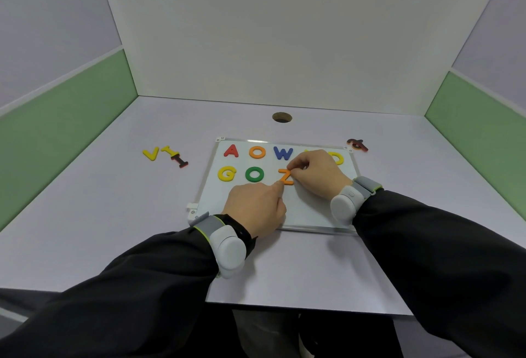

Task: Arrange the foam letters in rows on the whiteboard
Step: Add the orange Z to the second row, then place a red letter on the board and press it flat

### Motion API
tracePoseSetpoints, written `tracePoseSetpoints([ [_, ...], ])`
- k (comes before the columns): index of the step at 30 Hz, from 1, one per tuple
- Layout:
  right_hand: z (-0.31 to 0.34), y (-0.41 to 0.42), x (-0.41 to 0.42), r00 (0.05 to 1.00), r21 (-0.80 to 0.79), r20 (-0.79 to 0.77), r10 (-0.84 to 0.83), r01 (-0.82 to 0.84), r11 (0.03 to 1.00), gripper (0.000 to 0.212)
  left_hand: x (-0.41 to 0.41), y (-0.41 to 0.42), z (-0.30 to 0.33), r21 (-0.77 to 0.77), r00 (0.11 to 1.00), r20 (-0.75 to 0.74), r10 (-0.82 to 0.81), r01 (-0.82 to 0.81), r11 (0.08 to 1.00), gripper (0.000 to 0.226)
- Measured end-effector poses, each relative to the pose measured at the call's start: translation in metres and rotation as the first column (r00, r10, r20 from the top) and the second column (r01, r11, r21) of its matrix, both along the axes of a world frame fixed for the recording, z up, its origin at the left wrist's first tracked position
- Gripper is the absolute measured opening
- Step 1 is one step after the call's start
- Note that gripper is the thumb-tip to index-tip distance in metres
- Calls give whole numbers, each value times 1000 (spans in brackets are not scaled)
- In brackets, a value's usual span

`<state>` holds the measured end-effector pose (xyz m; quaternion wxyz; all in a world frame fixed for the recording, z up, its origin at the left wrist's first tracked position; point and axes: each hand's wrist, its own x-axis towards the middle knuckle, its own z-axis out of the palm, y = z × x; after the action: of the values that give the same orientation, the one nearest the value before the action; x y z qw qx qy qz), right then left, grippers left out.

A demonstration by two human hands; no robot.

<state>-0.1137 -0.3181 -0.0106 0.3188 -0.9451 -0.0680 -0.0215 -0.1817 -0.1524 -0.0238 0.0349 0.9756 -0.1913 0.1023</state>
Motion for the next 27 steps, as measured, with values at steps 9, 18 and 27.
tracePoseSetpoints([
  [9, -1, -2, 1, 1000, 28, -1, 0, 0, 1000, 22, 0, 1, 1, -15, 1000, 8, -10, 11, 1000, 23],
  [18, 10, 18, 7, 996, 130, 87, -30, 19, 991, 24, 13, 24, 12, -60, 997, 21, 74, -73, 996, 30],
  [27, 10, 83, 23, 987, 134, 125, 97, -114, 984, 22, 36, 79, 23, -70, 964, -19, 265, -265, 962, 34],
])
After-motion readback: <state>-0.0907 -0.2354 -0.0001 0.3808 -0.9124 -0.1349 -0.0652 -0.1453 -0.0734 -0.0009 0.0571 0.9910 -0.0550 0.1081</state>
